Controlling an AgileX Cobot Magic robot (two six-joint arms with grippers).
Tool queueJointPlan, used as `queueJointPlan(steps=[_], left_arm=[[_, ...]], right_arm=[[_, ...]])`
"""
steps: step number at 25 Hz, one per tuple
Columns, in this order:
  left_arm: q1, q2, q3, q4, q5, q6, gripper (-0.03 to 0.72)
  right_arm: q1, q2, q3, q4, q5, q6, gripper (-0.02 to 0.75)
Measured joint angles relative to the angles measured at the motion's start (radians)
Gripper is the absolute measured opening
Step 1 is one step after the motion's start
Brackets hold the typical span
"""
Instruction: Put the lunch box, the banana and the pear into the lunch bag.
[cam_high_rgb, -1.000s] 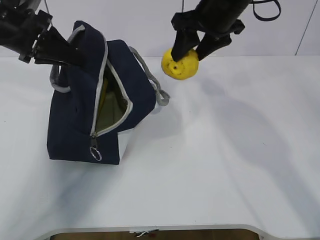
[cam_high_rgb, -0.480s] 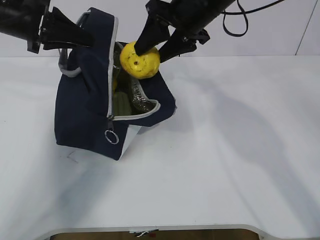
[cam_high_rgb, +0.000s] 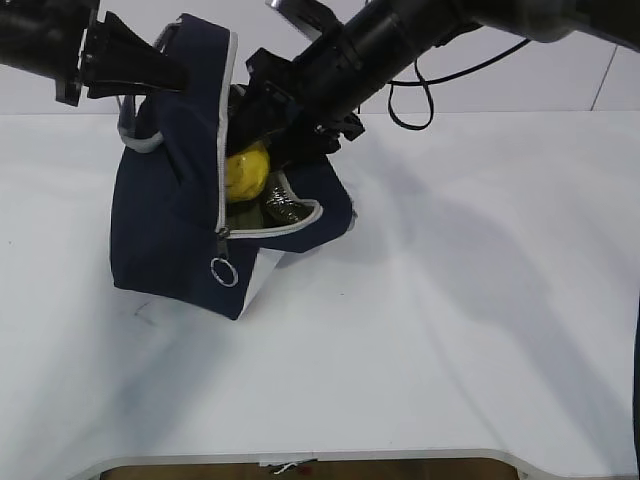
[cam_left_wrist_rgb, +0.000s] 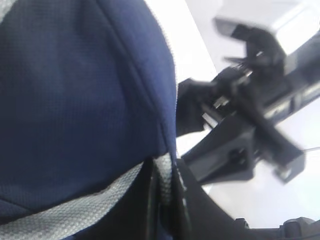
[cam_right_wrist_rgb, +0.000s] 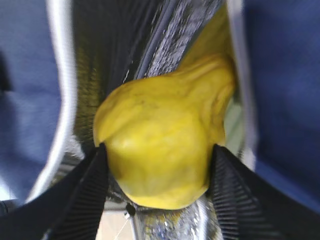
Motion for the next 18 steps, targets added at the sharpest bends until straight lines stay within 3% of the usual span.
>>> queueJointPlan(steps=[7,14,18], left_arm=[[0.0,0.0,0.0,0.004,0.0,0.0,0.018],[0.0,-0.002,0.0,0.035,0.0,0.0,0.018],[0.0,-0.002,0.0,0.059,0.0,0.0,0.018]], right_arm=[[0.004,0.007,-0.002,0.0,-0.004,-0.002,0.599],[-0.006,-0.001,-0.002,-0.053,-0.008,-0.002,0.586],[-0.029,-0.063,-0.002,-0.161,-0.008,0.001,0.582]])
